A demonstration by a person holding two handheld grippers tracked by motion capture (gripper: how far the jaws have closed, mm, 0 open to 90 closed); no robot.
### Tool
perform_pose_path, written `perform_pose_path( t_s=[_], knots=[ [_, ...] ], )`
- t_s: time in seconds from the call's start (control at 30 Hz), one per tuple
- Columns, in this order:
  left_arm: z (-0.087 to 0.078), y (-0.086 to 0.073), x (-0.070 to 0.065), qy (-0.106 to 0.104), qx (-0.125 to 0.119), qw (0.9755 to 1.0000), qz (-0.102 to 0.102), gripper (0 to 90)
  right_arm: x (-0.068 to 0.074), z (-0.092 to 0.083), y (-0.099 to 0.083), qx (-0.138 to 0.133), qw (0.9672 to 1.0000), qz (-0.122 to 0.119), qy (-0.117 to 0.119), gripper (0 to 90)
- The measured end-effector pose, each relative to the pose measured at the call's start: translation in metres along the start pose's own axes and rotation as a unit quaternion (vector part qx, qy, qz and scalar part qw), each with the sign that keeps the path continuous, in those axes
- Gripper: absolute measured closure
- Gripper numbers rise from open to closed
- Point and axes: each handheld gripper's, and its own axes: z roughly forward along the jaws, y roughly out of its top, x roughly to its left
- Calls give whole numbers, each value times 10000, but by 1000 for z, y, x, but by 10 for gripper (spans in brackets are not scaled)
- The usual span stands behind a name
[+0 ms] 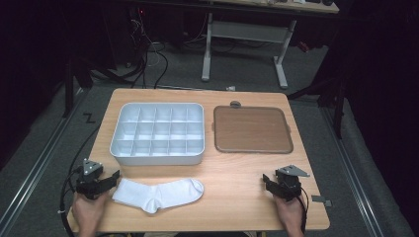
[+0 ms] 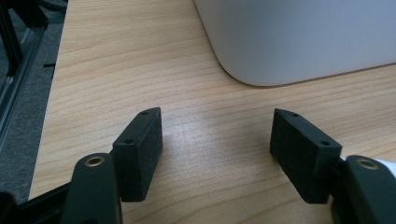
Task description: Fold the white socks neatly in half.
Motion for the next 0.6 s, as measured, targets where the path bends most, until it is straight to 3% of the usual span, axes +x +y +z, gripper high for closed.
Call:
perform_pose_path(
  t_s=[0.6],
  knots=[
    [0,0,0,-33,22,10000,6,339,0,0,0,1,10000,-1,2,443]
  ],
)
